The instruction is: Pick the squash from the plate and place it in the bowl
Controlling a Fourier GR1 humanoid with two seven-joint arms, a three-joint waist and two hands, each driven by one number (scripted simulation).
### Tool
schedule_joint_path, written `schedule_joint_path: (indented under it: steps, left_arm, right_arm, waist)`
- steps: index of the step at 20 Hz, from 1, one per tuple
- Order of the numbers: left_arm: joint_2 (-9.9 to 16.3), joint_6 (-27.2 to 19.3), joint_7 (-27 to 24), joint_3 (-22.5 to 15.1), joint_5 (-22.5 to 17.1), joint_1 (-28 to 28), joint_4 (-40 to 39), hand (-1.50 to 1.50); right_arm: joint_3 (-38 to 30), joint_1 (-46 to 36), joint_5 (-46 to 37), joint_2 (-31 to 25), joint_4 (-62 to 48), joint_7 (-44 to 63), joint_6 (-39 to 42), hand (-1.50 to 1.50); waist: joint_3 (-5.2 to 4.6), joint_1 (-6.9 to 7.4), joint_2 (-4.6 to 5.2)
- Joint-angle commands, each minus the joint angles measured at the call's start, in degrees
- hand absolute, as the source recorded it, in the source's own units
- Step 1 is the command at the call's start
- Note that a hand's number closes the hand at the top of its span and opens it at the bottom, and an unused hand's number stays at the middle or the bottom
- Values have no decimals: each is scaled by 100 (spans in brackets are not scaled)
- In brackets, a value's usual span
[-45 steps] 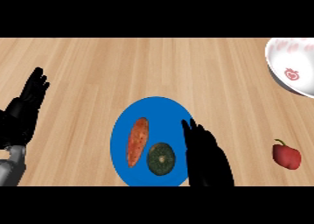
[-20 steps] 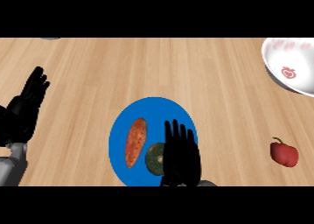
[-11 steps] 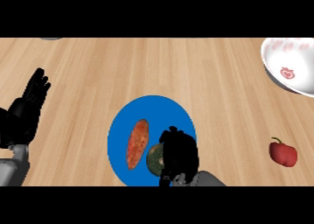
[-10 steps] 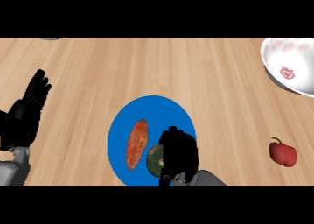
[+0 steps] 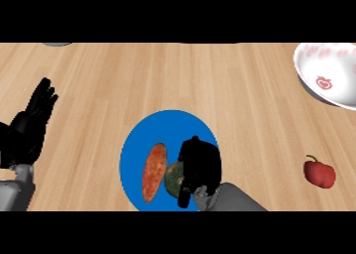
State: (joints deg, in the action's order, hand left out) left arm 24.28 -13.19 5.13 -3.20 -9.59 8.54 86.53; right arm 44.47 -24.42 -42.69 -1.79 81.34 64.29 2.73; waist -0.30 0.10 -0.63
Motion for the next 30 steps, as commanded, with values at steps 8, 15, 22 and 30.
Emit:
schedule_joint_path:
  steps: [8, 15, 22, 30]
  left_arm:
    - [-28, 77, 2, 92, 62, -86, 37, 0]
    - [-131, 132, -218, 180, 142, -137, -145, 0]
    - [-141, 62, 98, 234, 147, -41, 18, 0]
    - [-171, 233, 364, 351, 237, 170, 97, 0]
  right_arm:
    - [-1101, -242, 980, -2751, 167, -3879, 931, 150]
    - [-2203, -414, 977, -3728, 855, -4653, 781, 150]
    - [-3629, -475, 1346, -3884, 1635, -4297, 70, 150]
    - [-4845, -609, 1733, -4048, 574, -4977, 301, 150]
  waist:
    - [43, 4, 97]
    - [27, -87, 48]
    - [30, -132, 38]
    - [31, 12, 69]
